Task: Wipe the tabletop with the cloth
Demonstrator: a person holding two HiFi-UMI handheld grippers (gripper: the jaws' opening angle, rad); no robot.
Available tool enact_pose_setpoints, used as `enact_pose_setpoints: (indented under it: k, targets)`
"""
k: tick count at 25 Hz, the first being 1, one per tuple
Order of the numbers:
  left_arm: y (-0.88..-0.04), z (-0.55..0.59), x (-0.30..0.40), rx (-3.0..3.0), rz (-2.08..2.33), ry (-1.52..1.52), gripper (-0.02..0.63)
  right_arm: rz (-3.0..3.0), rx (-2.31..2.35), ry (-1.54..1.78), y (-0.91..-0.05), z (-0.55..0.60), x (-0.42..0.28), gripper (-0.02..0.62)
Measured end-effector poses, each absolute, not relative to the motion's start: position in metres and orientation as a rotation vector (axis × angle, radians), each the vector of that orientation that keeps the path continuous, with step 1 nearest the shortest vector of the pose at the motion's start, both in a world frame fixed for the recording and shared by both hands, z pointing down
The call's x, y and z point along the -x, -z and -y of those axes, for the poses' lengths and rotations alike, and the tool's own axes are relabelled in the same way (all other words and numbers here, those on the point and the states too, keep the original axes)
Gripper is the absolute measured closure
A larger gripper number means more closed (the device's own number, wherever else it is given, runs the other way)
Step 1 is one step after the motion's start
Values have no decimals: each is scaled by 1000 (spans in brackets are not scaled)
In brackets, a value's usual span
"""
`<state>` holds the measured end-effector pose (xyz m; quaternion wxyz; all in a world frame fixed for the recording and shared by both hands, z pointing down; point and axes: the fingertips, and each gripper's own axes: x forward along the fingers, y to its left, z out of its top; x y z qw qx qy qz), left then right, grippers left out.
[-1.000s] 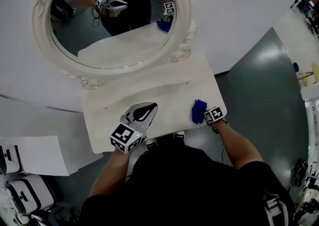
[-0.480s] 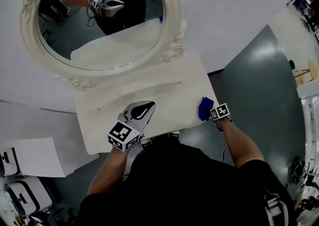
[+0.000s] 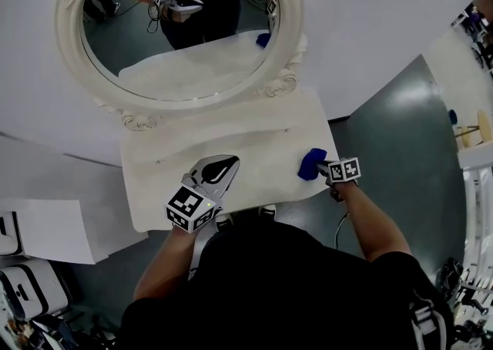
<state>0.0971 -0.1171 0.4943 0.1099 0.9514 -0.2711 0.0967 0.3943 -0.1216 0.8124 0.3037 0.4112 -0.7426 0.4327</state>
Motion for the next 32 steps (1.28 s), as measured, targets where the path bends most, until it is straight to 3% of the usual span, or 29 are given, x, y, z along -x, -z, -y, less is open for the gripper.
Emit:
enact_pose_setpoints:
  k: [10,18,32]
  targets:
    - [-484,105,-13,-2742,998,-238,594,2290,-849,-968,-721,193,-227,580]
    - [-486,89,85,-2626,1237,-216,594,2493,-557,-901,-661,240,-44,580]
    - [-498,37,226,-2368,1584,-197,594,2612,-90,-742,-635,237,248,581]
